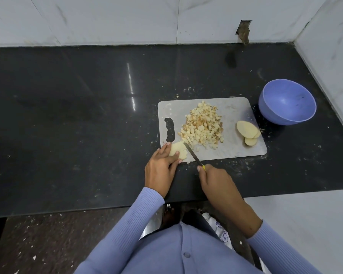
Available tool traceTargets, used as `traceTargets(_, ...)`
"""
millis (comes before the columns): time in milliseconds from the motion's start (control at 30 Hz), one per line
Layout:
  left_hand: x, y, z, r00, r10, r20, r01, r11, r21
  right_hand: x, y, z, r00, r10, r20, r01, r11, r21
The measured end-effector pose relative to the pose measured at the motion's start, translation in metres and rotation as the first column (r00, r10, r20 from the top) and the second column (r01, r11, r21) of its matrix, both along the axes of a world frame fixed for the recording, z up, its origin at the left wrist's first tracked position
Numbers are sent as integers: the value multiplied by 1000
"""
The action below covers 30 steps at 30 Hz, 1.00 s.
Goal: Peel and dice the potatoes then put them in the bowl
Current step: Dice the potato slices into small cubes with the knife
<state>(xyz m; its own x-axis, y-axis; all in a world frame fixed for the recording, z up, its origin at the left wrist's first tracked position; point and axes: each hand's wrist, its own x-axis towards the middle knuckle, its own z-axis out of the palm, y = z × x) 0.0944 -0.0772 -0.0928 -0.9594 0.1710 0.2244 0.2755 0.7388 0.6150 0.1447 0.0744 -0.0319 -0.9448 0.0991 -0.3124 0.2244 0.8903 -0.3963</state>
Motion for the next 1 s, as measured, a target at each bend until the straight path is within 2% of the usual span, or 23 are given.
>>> traceTargets(233, -3, 0, -2, 999, -7, 36, 5, 999, 50, -27, -24, -9, 998, 17, 62, -16, 1000, -21)
traceTargets(500, -2, 2, -4, 999, -5, 34, 4, 999, 35, 13, -16, -7, 990, 32, 136, -51, 989, 137)
traceTargets(633, -2, 2, -3, 1000, -2, 20, 1, 1000, 20, 28, -5, -5, 988, 29, 151, -54, 985, 162)
traceTargets(767, -2, 2, -1, 1000, -1, 4, 1, 1000, 0, 21, 1, -8, 994, -4, 113, -11, 991, 132)
traceTargets(1000, 3, -4, -2, 999, 49, -13, -48, 997, 54, 7, -2, 2, 1000, 9, 11, -10, 1000, 25)
